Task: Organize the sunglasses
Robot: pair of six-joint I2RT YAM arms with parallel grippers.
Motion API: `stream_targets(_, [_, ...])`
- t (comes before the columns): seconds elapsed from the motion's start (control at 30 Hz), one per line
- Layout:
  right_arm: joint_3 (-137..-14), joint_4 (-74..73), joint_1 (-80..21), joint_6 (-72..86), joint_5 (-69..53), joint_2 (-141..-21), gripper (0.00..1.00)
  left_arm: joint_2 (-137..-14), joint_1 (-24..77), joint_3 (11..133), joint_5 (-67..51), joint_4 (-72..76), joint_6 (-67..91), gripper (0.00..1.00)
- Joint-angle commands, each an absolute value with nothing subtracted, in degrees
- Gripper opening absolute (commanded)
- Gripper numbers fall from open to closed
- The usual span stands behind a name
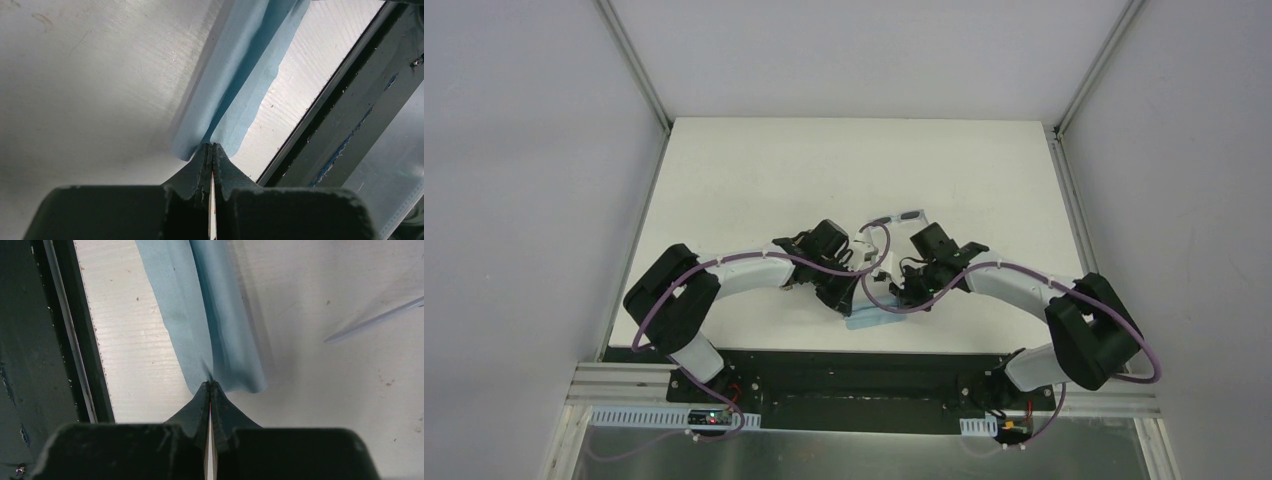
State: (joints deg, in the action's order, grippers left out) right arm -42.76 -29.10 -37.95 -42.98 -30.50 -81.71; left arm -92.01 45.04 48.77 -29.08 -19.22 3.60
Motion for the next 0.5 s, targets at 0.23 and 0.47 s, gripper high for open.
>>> stream_targets(0.23, [-43.28, -28.27, -37.79, -43.53, -30.09, -83.11, 0.0, -91.19, 45.83, 48.95, -31.3, -19.05, 2.26, 0.0])
stream_targets(0.47, [-43.09, -27.84, -37.66, -43.58, -28.79, -82.5, 0.0, -90.98, 45.91, 49.12, -32.65, -19.07, 1.68, 0.0])
